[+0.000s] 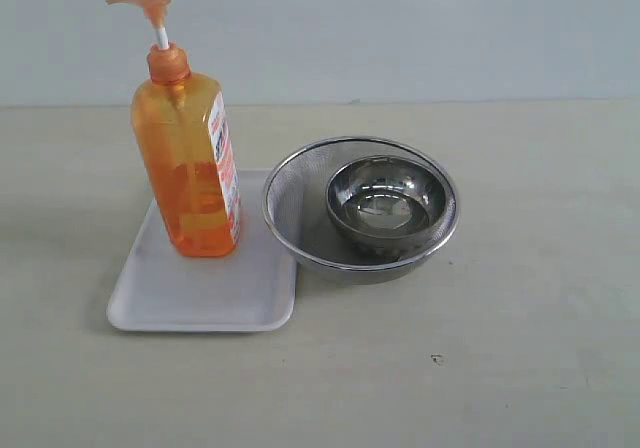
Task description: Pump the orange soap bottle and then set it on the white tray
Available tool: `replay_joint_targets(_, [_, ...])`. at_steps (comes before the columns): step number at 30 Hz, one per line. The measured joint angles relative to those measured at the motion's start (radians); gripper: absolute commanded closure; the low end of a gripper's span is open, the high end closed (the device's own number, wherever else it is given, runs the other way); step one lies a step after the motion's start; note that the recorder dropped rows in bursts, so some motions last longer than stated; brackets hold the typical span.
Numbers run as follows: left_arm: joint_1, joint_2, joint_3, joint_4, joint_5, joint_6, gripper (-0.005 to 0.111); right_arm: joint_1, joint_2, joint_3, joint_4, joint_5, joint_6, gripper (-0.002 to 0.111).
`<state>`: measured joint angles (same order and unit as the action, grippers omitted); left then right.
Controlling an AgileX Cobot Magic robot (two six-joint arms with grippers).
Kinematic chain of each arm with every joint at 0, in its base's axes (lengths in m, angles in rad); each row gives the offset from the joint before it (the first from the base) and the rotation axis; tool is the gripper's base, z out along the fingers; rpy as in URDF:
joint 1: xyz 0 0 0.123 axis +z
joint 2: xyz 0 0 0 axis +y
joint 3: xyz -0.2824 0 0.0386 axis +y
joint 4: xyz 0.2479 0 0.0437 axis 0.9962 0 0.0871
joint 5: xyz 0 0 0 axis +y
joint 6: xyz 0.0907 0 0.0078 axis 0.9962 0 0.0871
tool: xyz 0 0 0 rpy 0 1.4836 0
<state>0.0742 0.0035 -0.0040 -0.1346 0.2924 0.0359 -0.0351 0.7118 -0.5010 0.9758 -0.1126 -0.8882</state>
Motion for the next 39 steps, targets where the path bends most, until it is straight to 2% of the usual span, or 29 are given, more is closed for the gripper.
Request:
replay_joint_targets(21, [0.0,0.0,0.0,0.0,0.0,0.0,0.102,0.0,-0.457,0.492,0.0,0.009,-0.009,0.108])
replay_joint_targets(28, [0.0,0.0,0.0,0.0,0.0,0.0,0.102,0.0,-0.698,0.497,0.0,0.204,-0.155,0.108])
replay_joint_targets(39, [0.0,0.0,0.0,0.0,0.0,0.0,0.102,0.0,-0.705,0.497,0.0,0.272,-0.145,0.108])
